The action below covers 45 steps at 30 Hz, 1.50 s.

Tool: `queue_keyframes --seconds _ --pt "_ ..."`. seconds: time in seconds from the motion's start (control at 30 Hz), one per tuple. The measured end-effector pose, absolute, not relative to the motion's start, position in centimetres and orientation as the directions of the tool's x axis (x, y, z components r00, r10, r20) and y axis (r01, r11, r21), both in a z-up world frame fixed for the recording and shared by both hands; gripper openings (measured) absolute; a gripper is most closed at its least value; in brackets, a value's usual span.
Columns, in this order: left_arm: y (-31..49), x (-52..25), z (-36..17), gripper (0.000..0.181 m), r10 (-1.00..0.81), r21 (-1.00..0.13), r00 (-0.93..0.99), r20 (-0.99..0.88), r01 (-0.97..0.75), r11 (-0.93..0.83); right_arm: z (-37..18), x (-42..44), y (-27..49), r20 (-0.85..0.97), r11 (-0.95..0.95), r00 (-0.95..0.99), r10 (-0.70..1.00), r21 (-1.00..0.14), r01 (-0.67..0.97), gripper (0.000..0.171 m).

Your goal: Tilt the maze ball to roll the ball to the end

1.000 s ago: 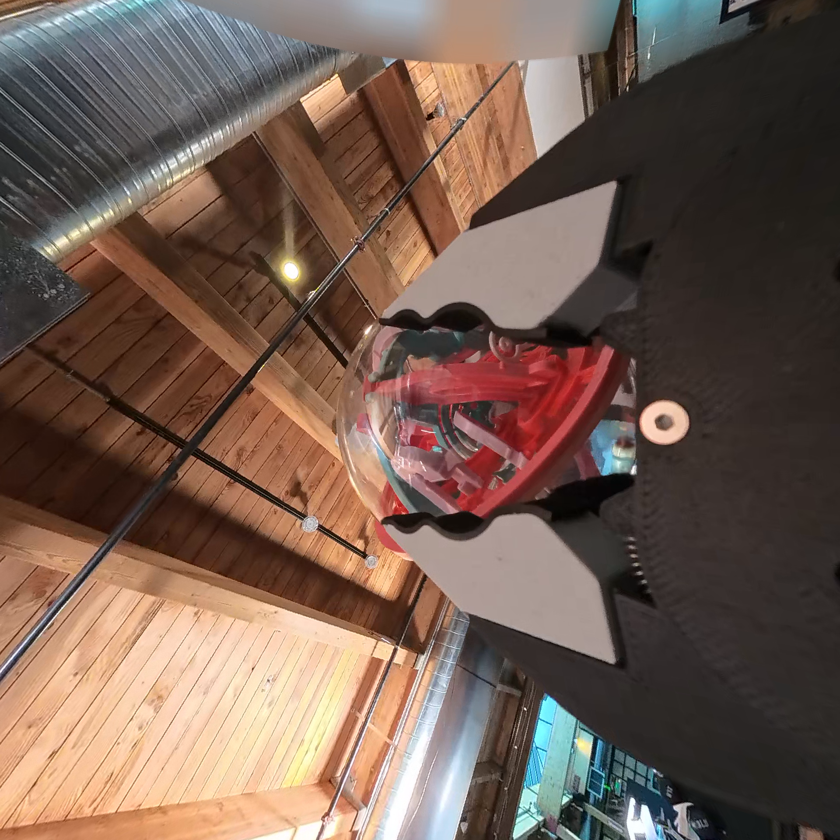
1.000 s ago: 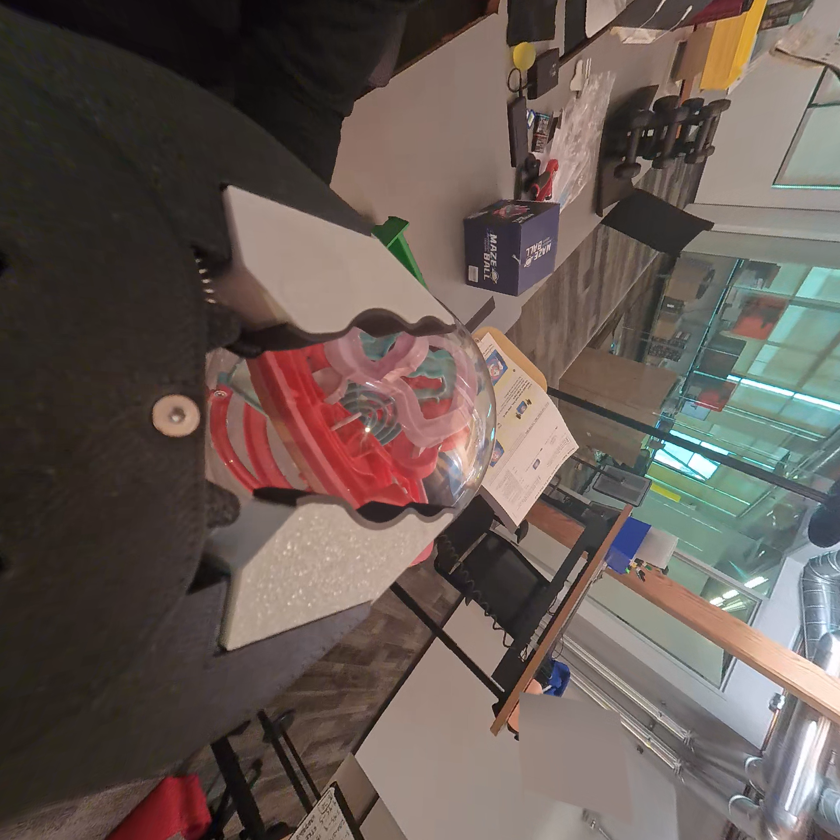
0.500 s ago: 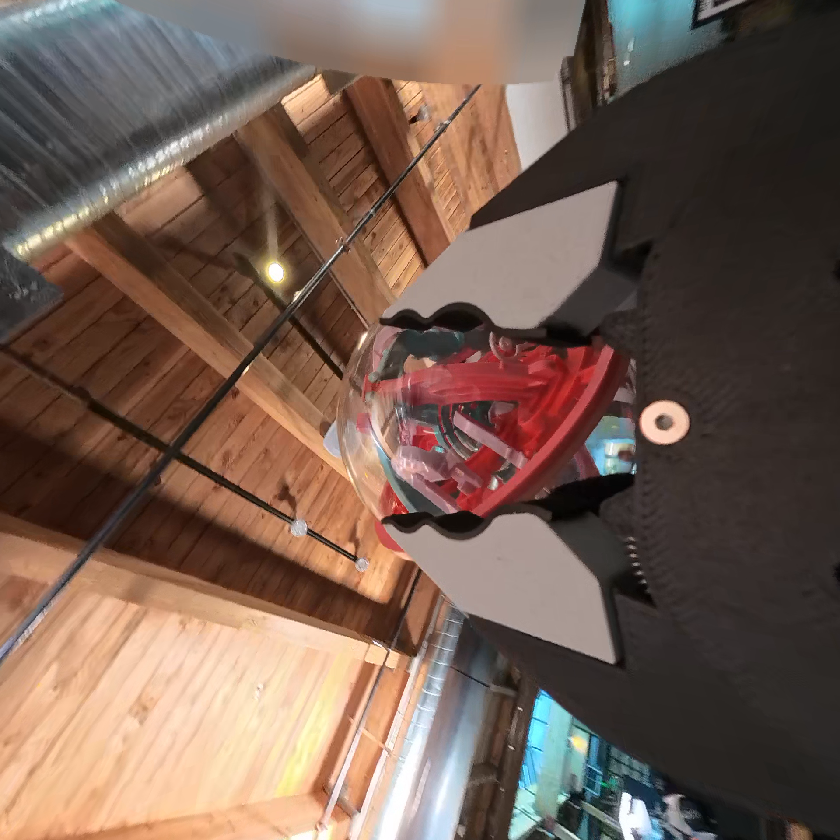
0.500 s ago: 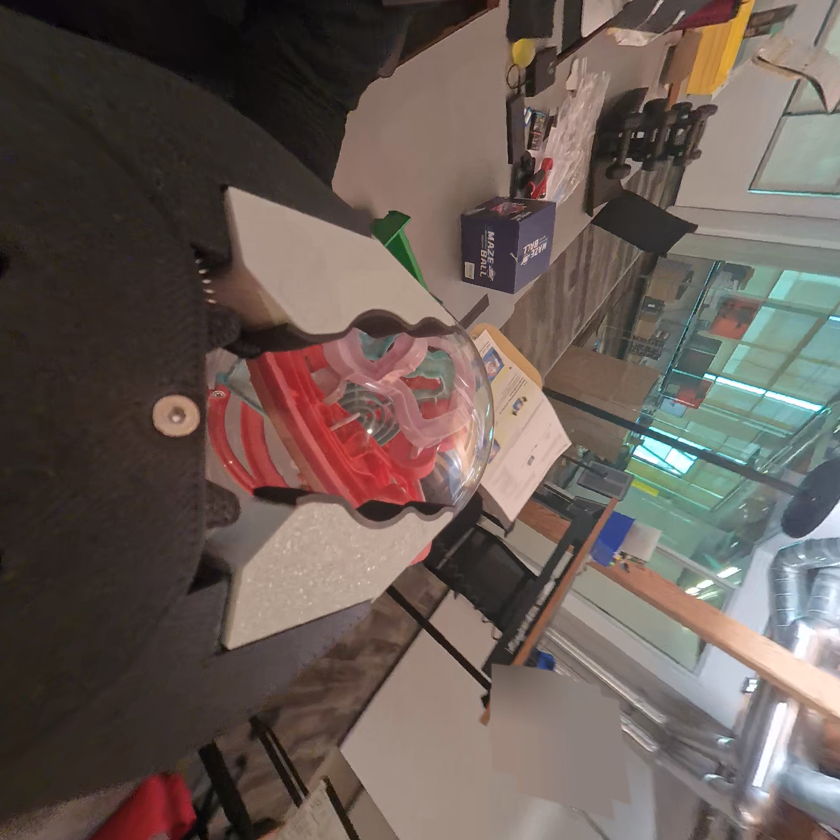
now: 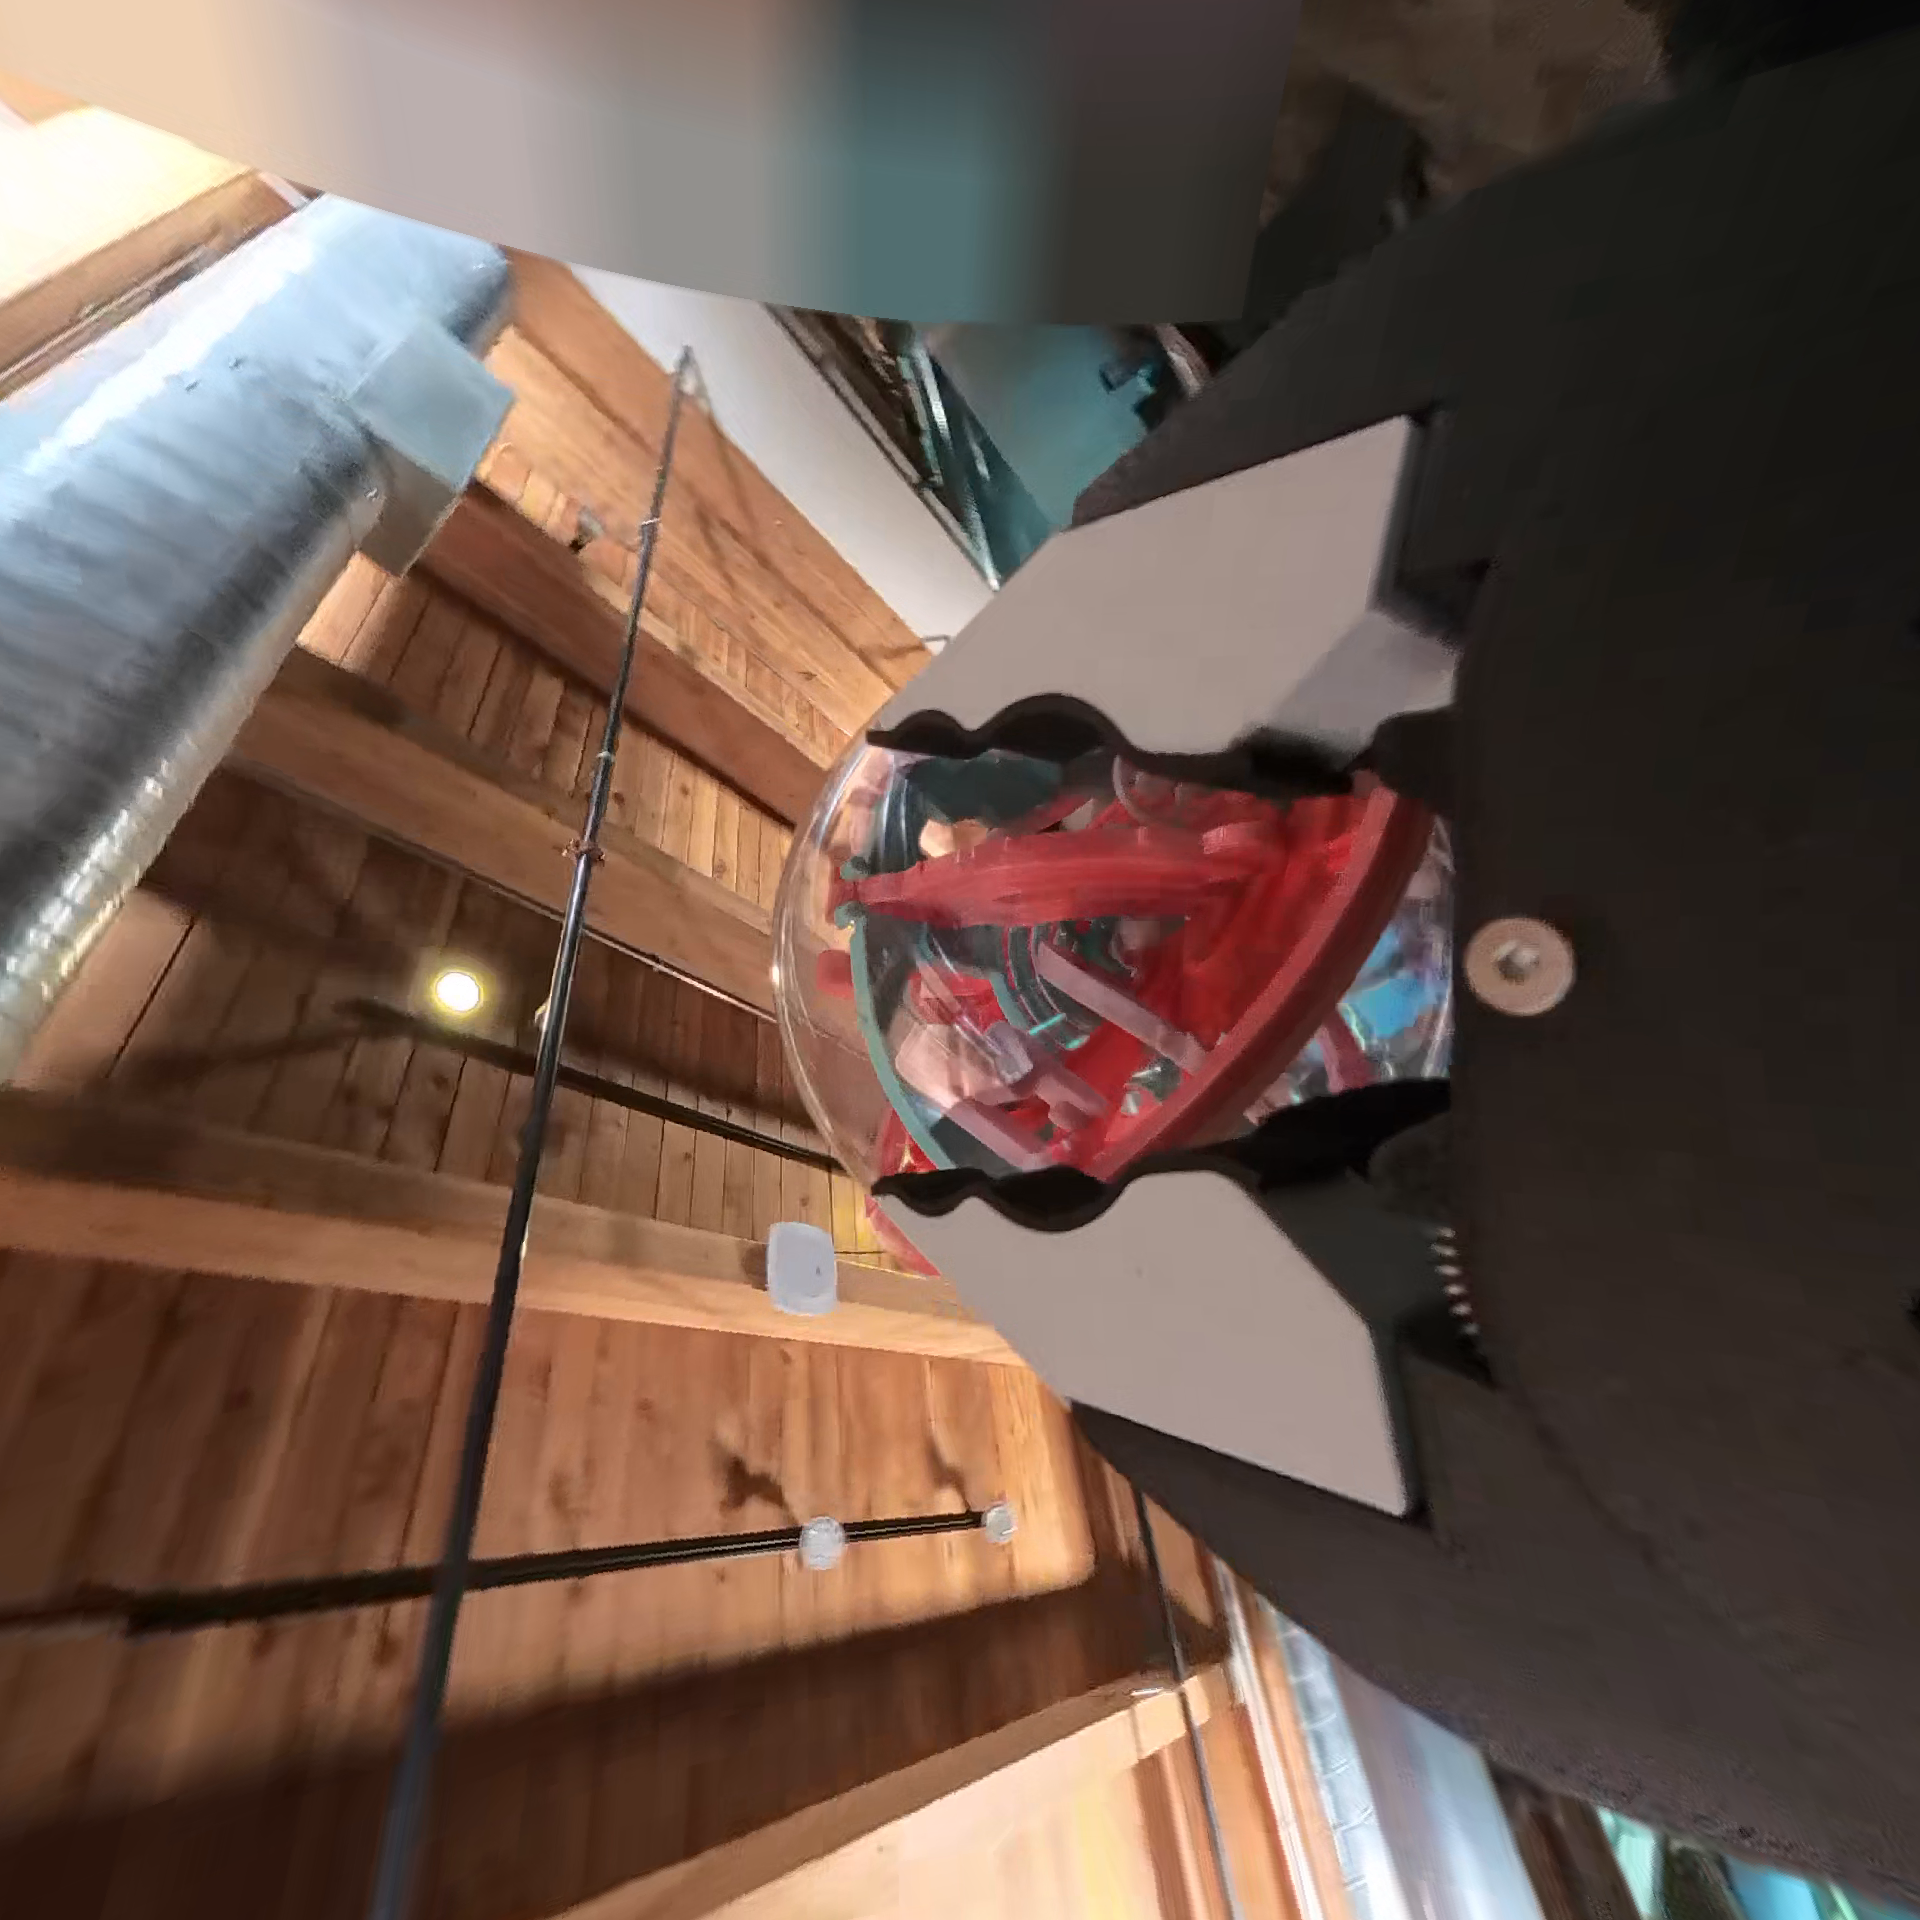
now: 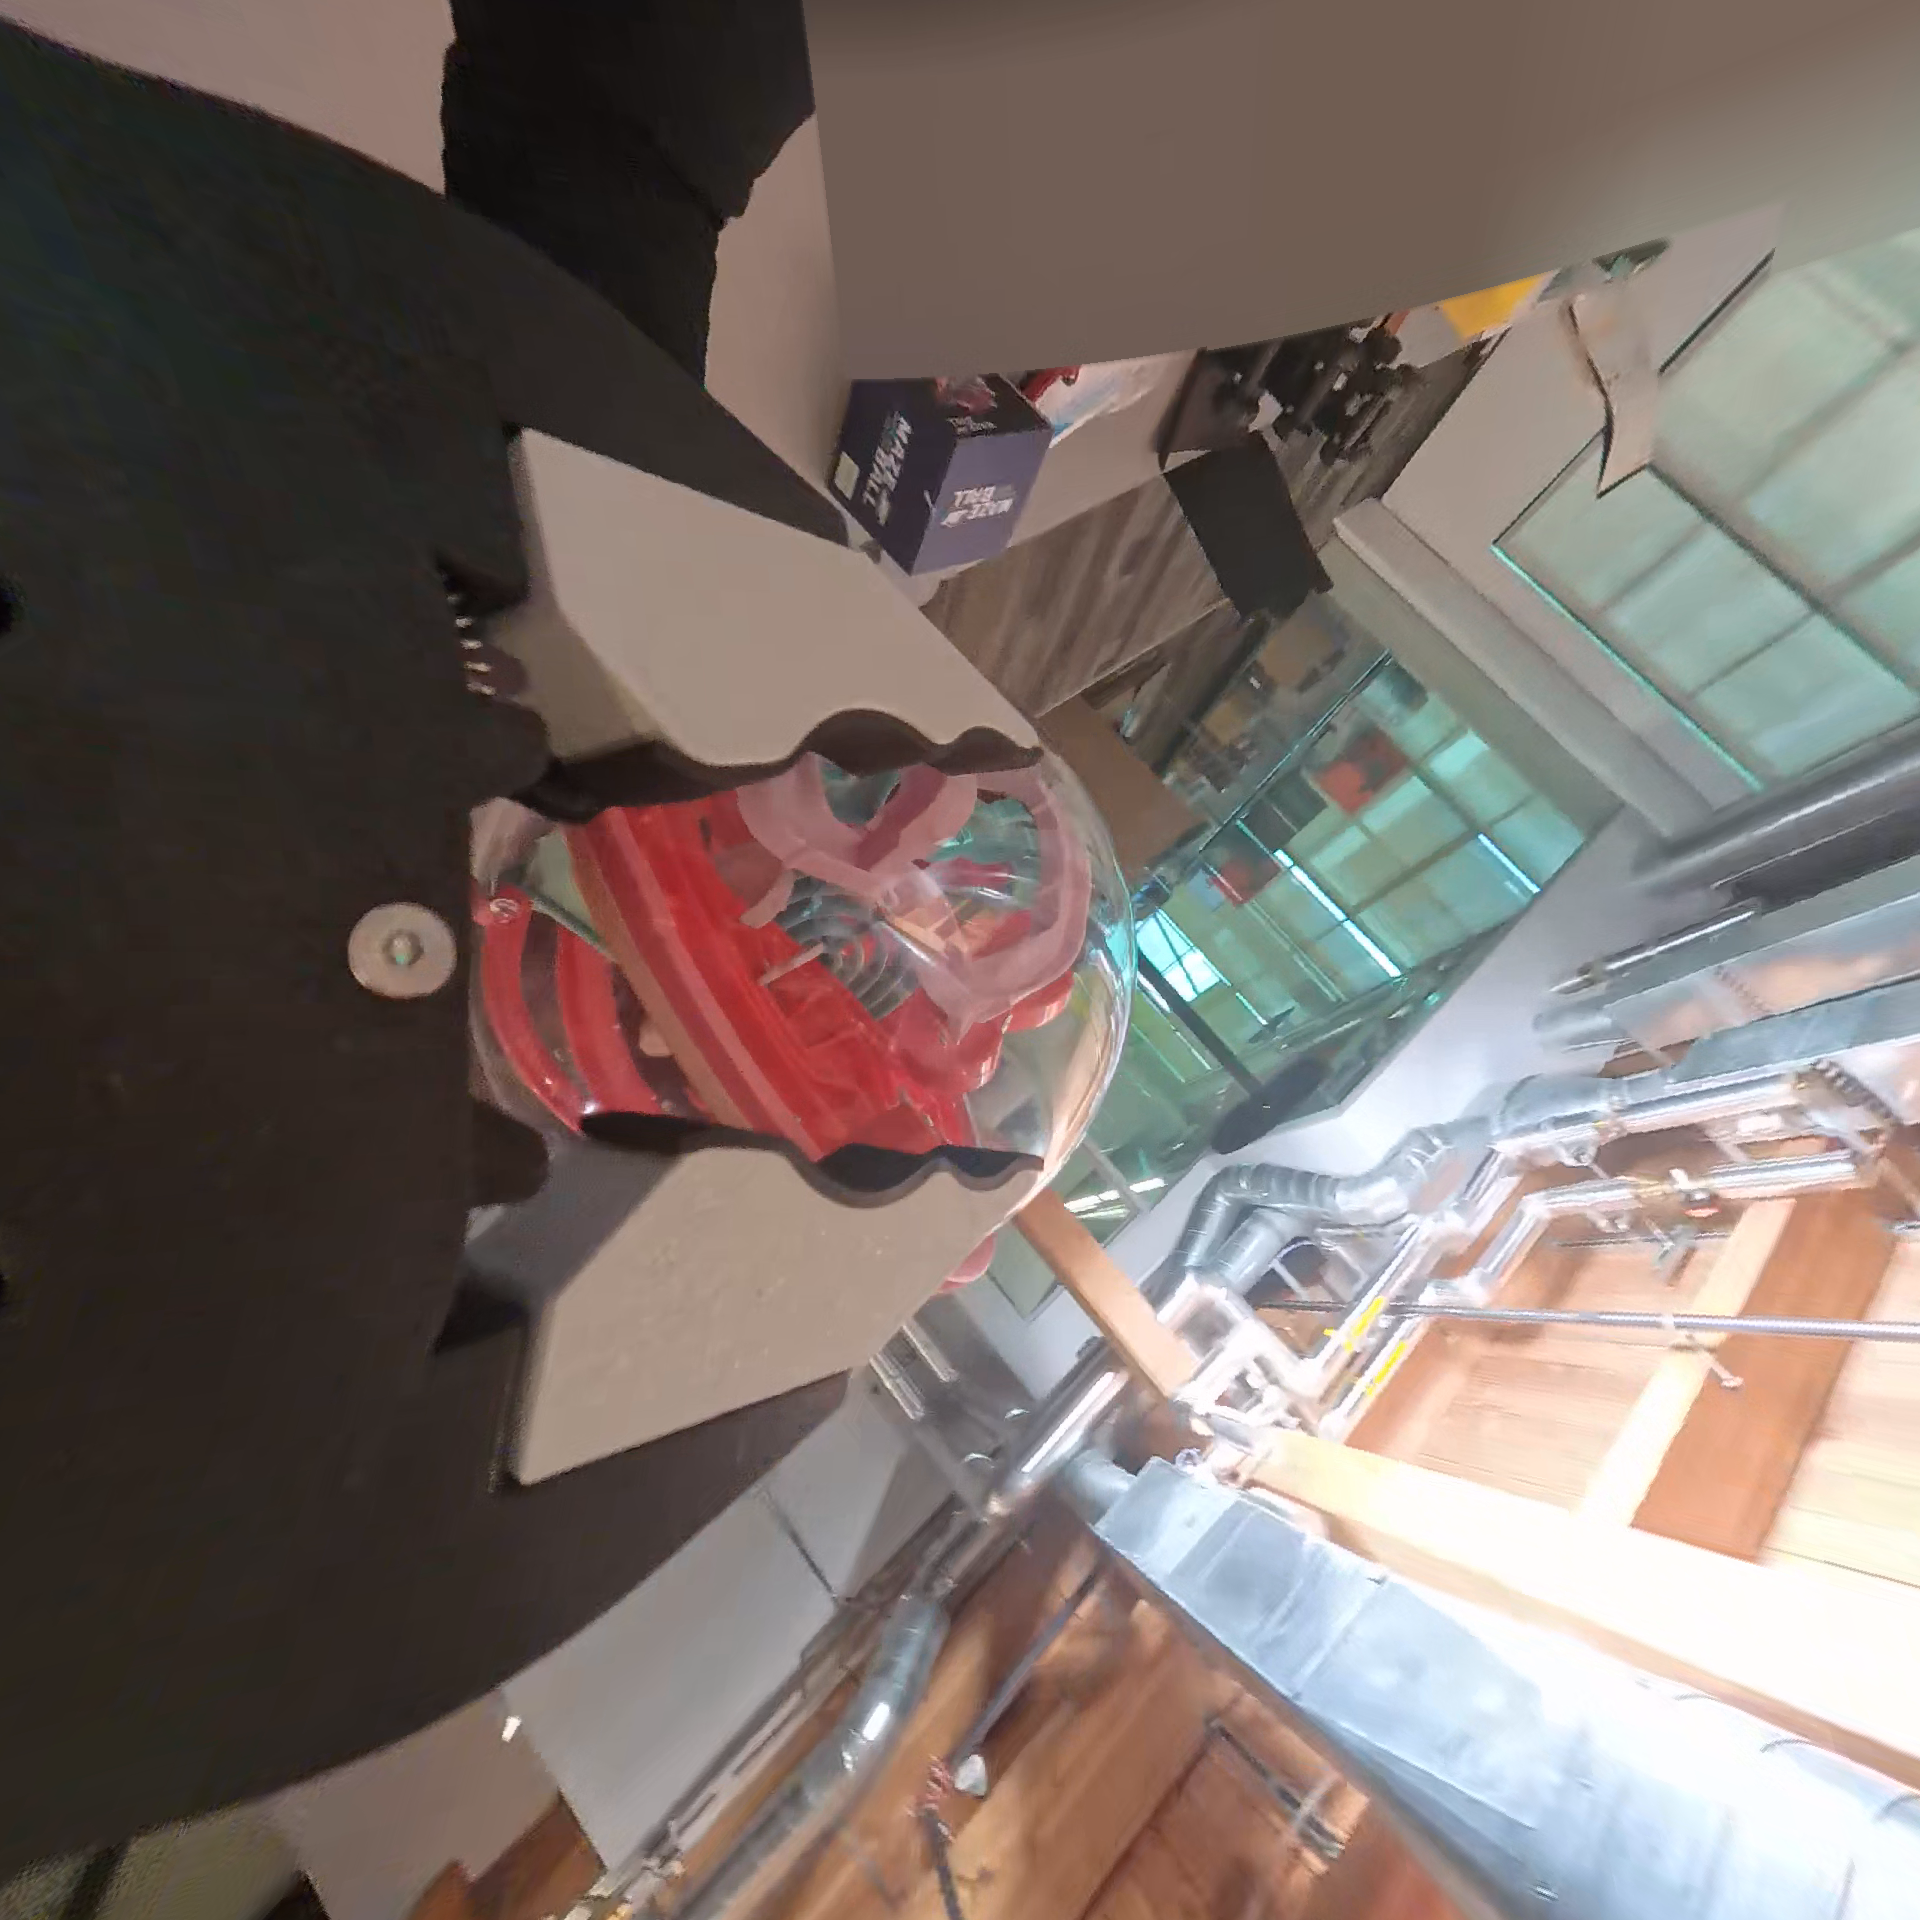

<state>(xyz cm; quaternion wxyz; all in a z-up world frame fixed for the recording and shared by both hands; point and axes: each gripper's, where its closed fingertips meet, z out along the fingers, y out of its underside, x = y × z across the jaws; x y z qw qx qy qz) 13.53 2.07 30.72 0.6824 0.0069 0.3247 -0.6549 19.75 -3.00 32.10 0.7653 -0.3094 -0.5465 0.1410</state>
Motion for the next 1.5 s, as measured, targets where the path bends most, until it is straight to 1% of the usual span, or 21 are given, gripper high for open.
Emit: queue_keyframes --seconds 0.07,0.13,0.33,0.6,0.77,0.87,0.9,0.93,1.0,1.03,1.1,1.17,1.23,1.3,1.5 --pt "2.6 13.9 27.9 0.077 -0.904 -0.396 -0.054 -0.424 0.909 0.132 29.8 20.1 -2.5 0.731 0.748 0.355 0.583 -0.653 0.116 0.070" --pt "3.1 14.4 26.8 0.077 -0.919 -0.409 -0.056 -0.389 0.905 0.118 29.1 20.7 -1.9 0.707 0.727 0.369 0.604 -0.678 0.110 0.070" --pt "1.8 15.4 27.7 0.077 -0.910 -0.414 -0.061 -0.411 0.901 0.127 29.8 21.7 -3.3 0.720 0.742 0.371 0.587 -0.661 0.109 0.070" --pt "2.5 17.3 26.9 0.077 -0.915 -0.448 -0.101 -0.389 0.889 0.092 28.9 23.4 -2.7 0.699 0.727 0.405 0.589 -0.678 0.112 0.070" --pt "0.9 16.5 26.9 0.077 -0.893 -0.424 -0.090 -0.441 0.898 0.118 28.8 22.4 -4.8 0.746 0.768 0.380 0.547 -0.628 0.126 0.069" --pt "-3.6 14.6 27.6 0.077 -0.851 -0.387 -0.039 -0.523 0.901 0.197 29.4 20.8 -9.0 0.806 0.827 0.345 0.482 -0.548 0.125 0.069" --pt "-4.1 14.6 28.3 0.077 -0.849 -0.390 -0.014 -0.529 0.892 0.228 30.1 21.2 -8.6 0.791 0.820 0.347 0.505 -0.565 0.094 0.069" --pt "-2.9 15.2 29.2 0.074 -0.867 -0.415 0.008 -0.499 0.876 0.247 30.9 22.2 -6.6 0.738 0.780 0.371 0.564 -0.623 0.053 0.070" --pt "3.0 17.5 29.0 0.075 -0.929 -0.534 -0.057 -0.367 0.830 0.160 30.1 24.5 -0.4 0.609 0.675 0.441 0.659 -0.738 0.011 0.071" --pt "6.3 18.6 27.5 0.076 -0.956 -0.579 -0.101 -0.277 0.811 0.082 28.4 25.4 2.7 0.540 0.613 0.469 0.699 -0.790 -0.004 0.071" --pt "10.6 19.7 22.7 0.076 -0.985 -0.605 -0.117 -0.129 0.796 -0.015 24.0 26.3 6.7 0.434 0.514 0.491 0.755 -0.857 -0.032 0.072" --pt "12.6 19.8 18.4 0.076 -0.991 -0.600 -0.129 -0.028 0.795 -0.087 20.5 26.4 8.7 0.370 0.451 0.500 0.783 -0.891 -0.048 0.073" --pt "14.2 20.1 15.5 0.076 -0.990 -0.602 -0.131 0.050 0.787 -0.134 18.0 26.8 10.5 0.309 0.390 0.505 0.806 -0.919 -0.061 0.073" --pt "15.3 20.4 13.8 0.076 -0.988 -0.608 -0.120 0.097 0.779 -0.155 16.4 27.1 11.7 0.270 0.353 0.504 0.821 -0.933 -0.076 0.073" --pt "17.1 20.9 10.7 0.076 -0.977 -0.634 -0.109 0.184 0.746 -0.203 13.3 27.6 13.8 0.193 0.271 0.505 0.841 -0.959 -0.087 0.074"
